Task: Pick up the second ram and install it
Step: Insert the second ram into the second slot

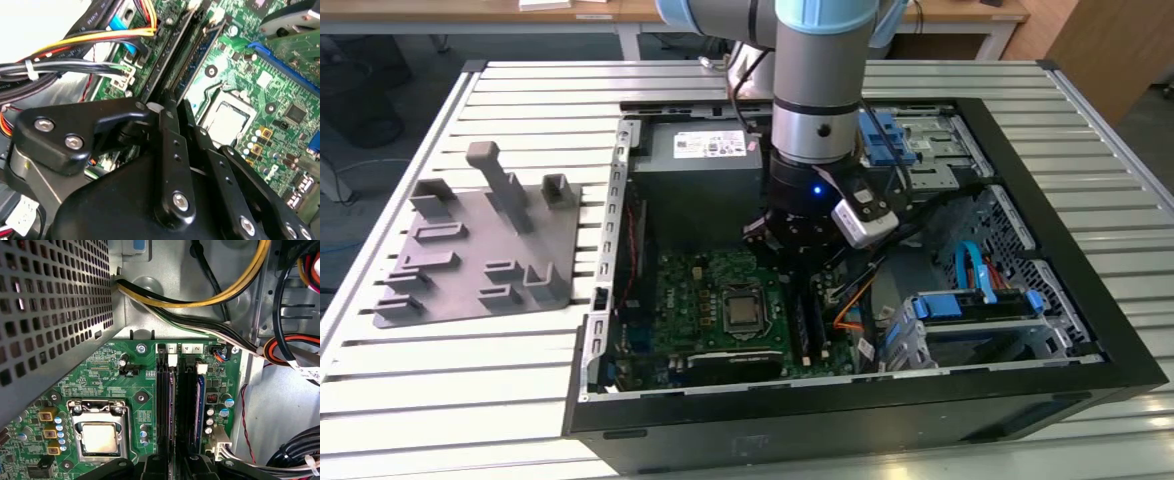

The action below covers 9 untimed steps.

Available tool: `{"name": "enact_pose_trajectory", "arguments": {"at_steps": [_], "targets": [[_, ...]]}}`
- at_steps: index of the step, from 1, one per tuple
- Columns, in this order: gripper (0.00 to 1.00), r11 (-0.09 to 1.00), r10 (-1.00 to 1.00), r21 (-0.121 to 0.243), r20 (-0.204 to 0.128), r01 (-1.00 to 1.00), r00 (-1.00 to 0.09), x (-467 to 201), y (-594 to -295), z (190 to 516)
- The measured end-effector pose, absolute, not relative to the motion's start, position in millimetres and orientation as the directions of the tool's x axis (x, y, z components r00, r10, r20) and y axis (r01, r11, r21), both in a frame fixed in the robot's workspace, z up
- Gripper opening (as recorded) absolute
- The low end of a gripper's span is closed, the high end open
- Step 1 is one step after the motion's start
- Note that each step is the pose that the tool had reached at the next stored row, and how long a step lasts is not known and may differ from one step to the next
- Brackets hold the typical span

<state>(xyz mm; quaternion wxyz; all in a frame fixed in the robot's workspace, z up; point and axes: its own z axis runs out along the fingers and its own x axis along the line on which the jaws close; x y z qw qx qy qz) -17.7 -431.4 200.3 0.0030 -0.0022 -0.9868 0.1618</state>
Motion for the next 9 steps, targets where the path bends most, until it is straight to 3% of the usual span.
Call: {"name": "enact_pose_trajectory", "arguments": {"at_steps": [9], "targets": [[0.21,0.952,0.005,-0.305,0.005,0.003,-1.0,-17.7,-431.4,227.9]]}}
